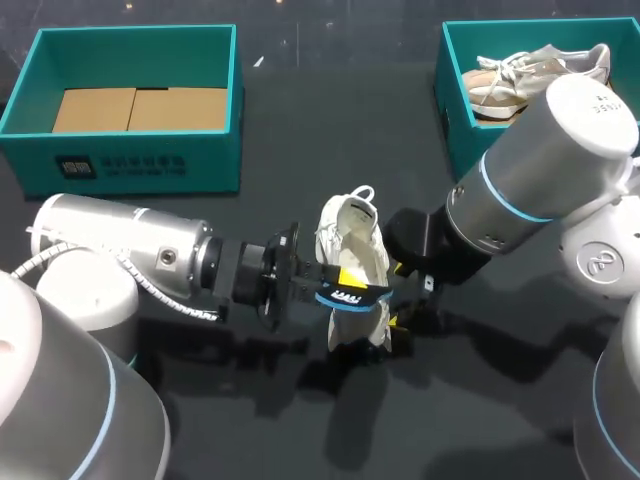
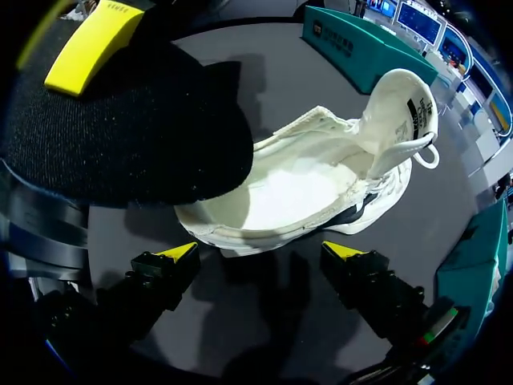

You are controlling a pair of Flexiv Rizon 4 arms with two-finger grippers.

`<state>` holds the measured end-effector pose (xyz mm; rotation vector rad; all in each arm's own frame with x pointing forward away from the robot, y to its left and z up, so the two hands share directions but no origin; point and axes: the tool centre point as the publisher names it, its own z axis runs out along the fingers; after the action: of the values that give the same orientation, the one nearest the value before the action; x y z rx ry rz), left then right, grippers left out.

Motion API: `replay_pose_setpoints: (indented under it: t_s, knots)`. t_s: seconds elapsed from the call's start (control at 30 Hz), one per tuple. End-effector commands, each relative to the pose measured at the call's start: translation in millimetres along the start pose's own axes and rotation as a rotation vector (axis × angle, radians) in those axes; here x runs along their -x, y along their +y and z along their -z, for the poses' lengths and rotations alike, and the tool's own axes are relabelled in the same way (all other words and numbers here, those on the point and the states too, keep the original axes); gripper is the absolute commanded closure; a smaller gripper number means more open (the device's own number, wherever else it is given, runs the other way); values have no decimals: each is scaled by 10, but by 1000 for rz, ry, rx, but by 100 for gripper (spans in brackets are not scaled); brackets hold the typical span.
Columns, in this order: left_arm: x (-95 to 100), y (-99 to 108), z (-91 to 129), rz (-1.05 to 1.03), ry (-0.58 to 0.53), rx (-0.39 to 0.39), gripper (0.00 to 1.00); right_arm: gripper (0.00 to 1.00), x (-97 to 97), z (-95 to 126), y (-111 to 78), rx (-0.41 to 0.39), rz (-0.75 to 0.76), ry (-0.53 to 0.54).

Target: Take the shoe out of the shoebox, open the shoe tongue, remove and reinsert the insole, then place the shoe into the shoebox

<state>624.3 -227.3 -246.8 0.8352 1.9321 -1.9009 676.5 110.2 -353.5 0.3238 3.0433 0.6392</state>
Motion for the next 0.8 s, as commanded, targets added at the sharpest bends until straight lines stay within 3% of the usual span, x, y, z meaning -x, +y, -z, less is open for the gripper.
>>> replay_pose_setpoints:
  t_s: [0.03,0.8]
  knots:
    - [-38,92,-115,3,-32,-16,100,0,-12,-2,-7,1,0,-2]
    - [38,263,-232,91,-141,27,100,0,-12,-2,-7,1,0,-2]
